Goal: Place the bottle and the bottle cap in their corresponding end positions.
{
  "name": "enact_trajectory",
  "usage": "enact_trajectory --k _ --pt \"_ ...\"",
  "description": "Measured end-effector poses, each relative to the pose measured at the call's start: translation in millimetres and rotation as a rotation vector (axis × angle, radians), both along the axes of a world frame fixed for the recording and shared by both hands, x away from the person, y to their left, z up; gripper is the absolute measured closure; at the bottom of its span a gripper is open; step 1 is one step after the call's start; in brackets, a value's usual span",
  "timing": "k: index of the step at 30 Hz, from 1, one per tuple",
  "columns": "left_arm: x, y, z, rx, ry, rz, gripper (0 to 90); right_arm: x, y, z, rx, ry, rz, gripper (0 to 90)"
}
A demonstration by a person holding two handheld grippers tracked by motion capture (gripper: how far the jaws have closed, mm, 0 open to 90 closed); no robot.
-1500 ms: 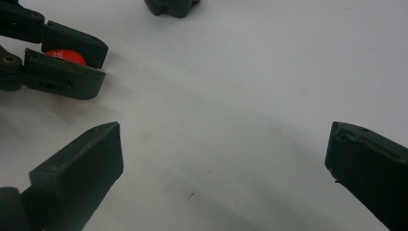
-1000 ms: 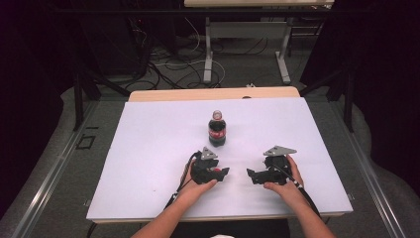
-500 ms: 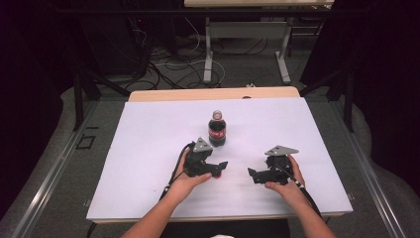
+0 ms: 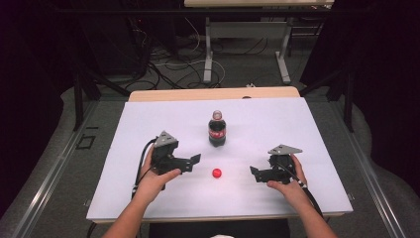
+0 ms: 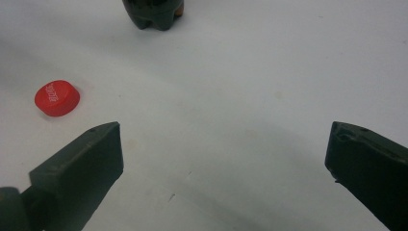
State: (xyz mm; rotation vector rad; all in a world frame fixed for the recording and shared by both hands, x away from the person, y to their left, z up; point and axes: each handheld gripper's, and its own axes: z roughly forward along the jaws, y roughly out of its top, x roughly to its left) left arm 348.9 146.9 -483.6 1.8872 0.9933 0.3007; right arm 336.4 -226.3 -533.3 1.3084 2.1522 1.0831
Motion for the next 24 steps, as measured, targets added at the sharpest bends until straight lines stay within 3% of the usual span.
enact_trajectory --k 3,6,12,24 --pt "-1.9 20.8 -5.9 0.001 -0.018 0.030 0.2 0.7 -1.6 1.2 0.003 -0.006 -0.011 0.0" --pt "-3.1 36.6 -13.6 0.031 -0.024 0.075 0.2 1.2 -3.0 1.8 0.009 -0.007 -0.013 0.0" --pt "-4.9 60.7 -31.3 0.059 -0.007 0.162 0.2 1.9 -5.9 0.4 0.012 -0.005 -0.030 0.0" --pt "-6.9 86.9 -48.9 0.007 0.043 0.232 0.2 2.4 -12.8 -5.4 0.004 0.004 -0.048 0.0"
